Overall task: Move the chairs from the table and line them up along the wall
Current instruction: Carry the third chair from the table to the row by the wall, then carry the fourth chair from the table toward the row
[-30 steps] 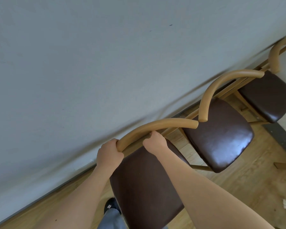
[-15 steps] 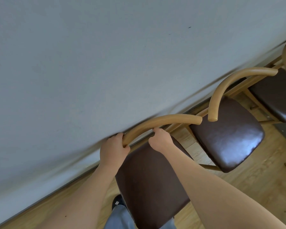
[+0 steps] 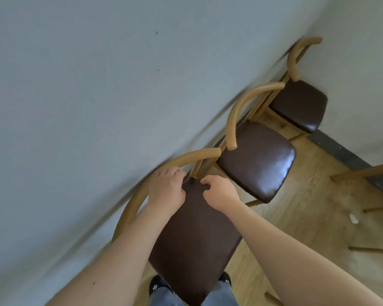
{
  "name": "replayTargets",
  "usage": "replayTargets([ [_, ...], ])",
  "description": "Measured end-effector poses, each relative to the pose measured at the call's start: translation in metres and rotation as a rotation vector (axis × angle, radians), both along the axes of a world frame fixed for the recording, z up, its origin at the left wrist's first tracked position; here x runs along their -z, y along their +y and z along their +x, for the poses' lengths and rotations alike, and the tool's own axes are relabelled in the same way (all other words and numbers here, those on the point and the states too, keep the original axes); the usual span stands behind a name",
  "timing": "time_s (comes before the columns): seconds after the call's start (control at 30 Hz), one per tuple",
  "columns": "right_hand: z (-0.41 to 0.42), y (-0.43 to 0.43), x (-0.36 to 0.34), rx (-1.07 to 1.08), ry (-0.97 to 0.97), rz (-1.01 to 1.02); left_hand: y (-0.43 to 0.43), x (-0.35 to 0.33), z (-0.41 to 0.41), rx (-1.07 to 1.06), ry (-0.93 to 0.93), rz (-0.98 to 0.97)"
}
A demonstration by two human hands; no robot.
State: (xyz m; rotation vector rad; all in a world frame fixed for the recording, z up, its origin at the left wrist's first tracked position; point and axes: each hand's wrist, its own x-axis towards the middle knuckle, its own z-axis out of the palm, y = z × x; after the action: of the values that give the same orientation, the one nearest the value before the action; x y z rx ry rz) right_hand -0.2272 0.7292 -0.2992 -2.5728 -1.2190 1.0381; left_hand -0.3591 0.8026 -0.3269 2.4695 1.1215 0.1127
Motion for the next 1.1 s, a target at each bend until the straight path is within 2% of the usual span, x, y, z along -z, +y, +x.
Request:
replayTargets([
  [0.1,0.016,-0.035,-0.022,0.059,-0.049,0.06,-0.016,-0.017,0.032,0.14,0.062,-0.006],
  [0.27,0.053,-0.106,-0.057,0.214,-0.122,0.134,-0.067,-0.057,0.095,0.343,0.051,0.011],
  [0.4,0.086,-0.197,-0.08,0.402,-0.161,0.183,-0.14,-0.09,0.152,0.543,0.025,0.079],
  [0.47,0.091,-0.221,-0.085,0.44,-0.18,0.182,-0.162,-0.098,0.166,0.578,0.034,0.08],
  [0.63,0.128,-0.388,-0.113,0.664,-0.242,0.206,-0.32,-0.126,0.231,0.804,0.006,0.122],
  [0.97,0.169,-0.719,-0.126,0.978,-0.247,0.233,-0.654,-0.145,0.304,1.064,-0.049,0.103],
  [1.1,0.179,-0.805,-0.133,1.06,-0.267,0.244,-0.735,-0.15,0.323,1.11,-0.03,0.131],
])
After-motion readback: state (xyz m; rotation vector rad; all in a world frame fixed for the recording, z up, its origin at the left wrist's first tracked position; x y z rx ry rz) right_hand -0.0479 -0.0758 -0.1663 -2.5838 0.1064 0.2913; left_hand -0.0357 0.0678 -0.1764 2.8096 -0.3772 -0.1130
